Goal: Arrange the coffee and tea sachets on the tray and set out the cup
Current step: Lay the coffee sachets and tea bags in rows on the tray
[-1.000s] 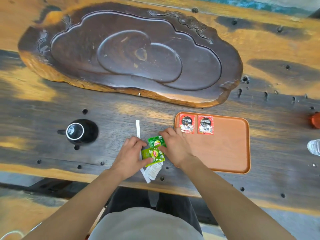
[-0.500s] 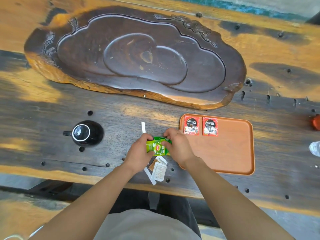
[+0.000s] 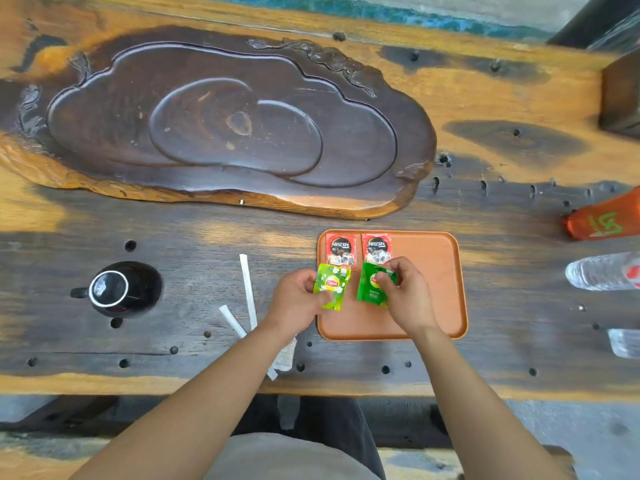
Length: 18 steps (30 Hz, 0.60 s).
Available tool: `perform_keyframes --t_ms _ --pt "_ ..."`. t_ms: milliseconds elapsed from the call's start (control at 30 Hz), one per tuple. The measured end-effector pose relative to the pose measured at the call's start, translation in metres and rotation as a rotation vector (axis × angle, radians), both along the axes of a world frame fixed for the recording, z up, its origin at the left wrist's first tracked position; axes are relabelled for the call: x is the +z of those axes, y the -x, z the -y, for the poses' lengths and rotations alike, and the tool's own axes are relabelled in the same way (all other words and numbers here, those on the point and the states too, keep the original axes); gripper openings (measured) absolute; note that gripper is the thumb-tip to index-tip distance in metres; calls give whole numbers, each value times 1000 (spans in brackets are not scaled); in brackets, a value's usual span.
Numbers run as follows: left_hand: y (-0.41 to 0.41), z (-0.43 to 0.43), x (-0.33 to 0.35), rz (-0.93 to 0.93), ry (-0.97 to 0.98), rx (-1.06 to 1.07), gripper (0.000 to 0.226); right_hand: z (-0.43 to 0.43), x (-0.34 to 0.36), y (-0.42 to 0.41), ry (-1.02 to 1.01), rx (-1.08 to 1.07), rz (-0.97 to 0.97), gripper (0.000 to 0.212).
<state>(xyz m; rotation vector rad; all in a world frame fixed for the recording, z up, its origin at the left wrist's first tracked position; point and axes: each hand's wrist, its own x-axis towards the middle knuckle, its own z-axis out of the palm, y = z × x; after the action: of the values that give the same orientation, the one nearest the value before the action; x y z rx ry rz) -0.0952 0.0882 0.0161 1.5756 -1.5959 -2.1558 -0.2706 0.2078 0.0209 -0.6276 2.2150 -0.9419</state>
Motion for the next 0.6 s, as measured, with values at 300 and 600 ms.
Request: perform_keyframes --t_ms 300,600 --pt "40 -35 -9 511 651 -571 46 -26 -39 18 -213 148 -272 30" --pt "25 -50 -30 199 1073 -808 48 -58 -38 9 -174 417 -474 46"
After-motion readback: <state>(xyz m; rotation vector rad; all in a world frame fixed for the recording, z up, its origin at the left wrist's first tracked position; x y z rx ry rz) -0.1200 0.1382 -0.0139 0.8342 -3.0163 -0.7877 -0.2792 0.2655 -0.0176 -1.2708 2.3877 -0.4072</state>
